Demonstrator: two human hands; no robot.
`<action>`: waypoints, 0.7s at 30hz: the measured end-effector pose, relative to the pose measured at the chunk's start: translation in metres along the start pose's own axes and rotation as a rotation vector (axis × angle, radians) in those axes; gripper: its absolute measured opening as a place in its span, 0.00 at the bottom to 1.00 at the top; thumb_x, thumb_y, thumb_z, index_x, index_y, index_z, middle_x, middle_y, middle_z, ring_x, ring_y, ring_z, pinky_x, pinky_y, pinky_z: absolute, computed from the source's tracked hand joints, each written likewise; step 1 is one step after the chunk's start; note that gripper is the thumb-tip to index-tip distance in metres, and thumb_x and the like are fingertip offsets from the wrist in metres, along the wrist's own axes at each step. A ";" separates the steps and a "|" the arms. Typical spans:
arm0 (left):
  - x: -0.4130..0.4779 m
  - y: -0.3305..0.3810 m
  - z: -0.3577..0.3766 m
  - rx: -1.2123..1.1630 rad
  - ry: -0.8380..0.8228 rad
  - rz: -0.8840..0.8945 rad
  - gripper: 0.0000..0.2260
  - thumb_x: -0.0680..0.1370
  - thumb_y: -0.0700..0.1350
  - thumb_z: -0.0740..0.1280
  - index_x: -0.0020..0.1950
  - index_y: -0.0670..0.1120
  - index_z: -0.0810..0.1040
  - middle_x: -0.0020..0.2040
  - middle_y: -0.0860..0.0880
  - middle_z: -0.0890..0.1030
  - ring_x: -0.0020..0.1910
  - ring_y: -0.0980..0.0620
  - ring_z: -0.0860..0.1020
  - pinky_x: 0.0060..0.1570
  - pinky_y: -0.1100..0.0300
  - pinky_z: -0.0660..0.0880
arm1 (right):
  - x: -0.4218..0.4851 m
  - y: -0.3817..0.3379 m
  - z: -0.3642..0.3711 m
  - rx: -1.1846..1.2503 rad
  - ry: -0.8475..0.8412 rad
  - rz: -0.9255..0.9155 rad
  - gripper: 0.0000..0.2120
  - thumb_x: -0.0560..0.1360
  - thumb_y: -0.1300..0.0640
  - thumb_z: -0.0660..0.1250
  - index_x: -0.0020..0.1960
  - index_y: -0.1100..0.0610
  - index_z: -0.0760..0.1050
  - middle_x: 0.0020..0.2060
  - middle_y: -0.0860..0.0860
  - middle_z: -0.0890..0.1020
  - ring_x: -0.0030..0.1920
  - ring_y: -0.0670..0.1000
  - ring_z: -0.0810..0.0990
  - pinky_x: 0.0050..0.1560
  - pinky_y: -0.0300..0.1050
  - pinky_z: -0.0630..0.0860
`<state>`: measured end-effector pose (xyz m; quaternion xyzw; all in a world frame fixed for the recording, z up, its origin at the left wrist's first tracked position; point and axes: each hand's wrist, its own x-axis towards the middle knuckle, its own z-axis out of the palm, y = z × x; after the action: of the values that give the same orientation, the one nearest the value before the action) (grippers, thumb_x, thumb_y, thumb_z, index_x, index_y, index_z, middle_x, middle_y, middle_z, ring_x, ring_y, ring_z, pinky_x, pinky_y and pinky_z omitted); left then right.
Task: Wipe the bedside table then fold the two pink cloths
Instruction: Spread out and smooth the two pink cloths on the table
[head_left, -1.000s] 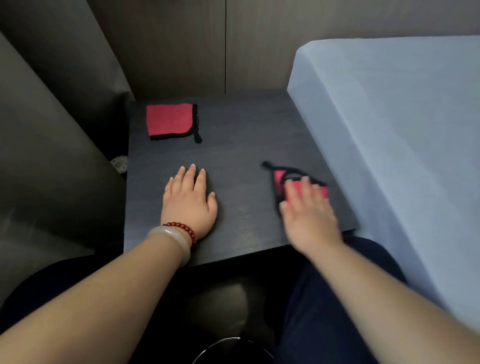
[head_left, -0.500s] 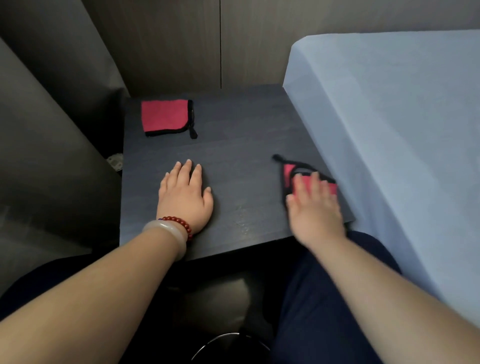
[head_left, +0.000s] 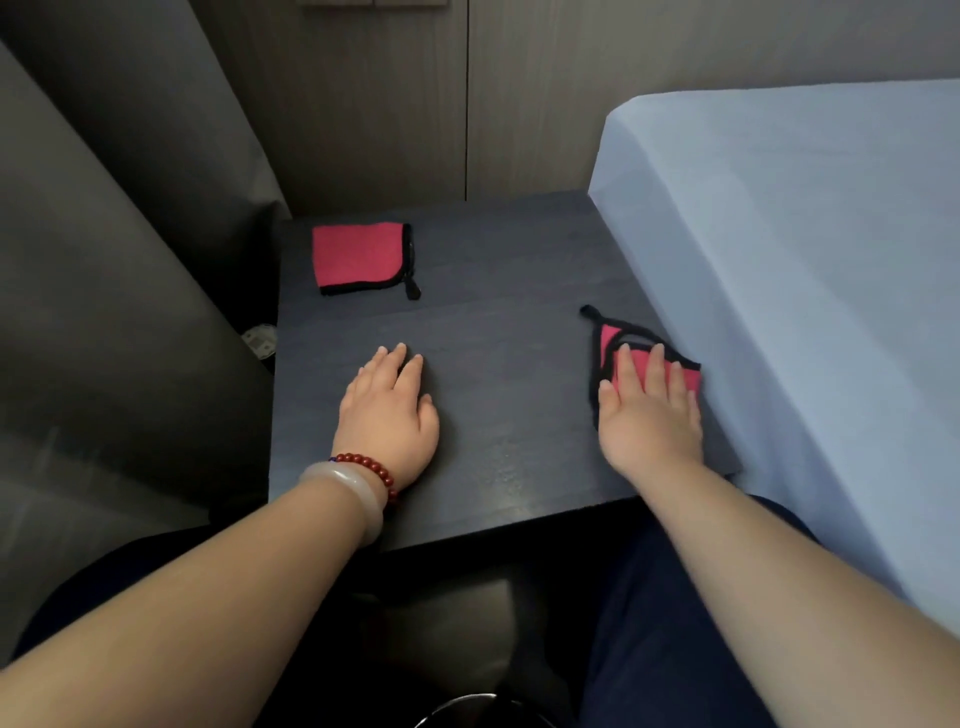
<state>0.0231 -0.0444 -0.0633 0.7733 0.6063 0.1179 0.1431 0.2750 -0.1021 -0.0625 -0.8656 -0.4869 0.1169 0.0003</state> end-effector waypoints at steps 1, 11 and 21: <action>0.004 -0.003 -0.003 -0.002 0.018 -0.009 0.23 0.81 0.47 0.57 0.75 0.46 0.64 0.78 0.46 0.59 0.77 0.46 0.54 0.75 0.48 0.52 | -0.002 -0.008 0.002 0.012 0.000 0.020 0.27 0.80 0.42 0.42 0.78 0.46 0.43 0.78 0.52 0.43 0.77 0.56 0.43 0.76 0.54 0.42; 0.072 -0.040 -0.026 0.146 0.008 -0.053 0.25 0.81 0.51 0.55 0.78 0.49 0.57 0.79 0.47 0.53 0.78 0.46 0.47 0.75 0.46 0.52 | -0.045 -0.084 0.022 0.021 -0.020 -0.408 0.26 0.81 0.41 0.39 0.77 0.42 0.38 0.77 0.47 0.36 0.76 0.50 0.34 0.76 0.51 0.37; 0.124 -0.047 -0.014 0.145 -0.018 -0.068 0.26 0.82 0.54 0.51 0.79 0.51 0.51 0.80 0.48 0.50 0.78 0.46 0.44 0.75 0.48 0.42 | -0.065 -0.113 0.030 0.080 0.045 -0.475 0.28 0.79 0.42 0.44 0.78 0.45 0.49 0.78 0.50 0.48 0.78 0.54 0.44 0.74 0.53 0.43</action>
<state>0.0046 0.0874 -0.0665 0.7616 0.6380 0.0615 0.0961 0.1407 -0.1010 -0.0659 -0.7285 -0.6717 0.1132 0.0728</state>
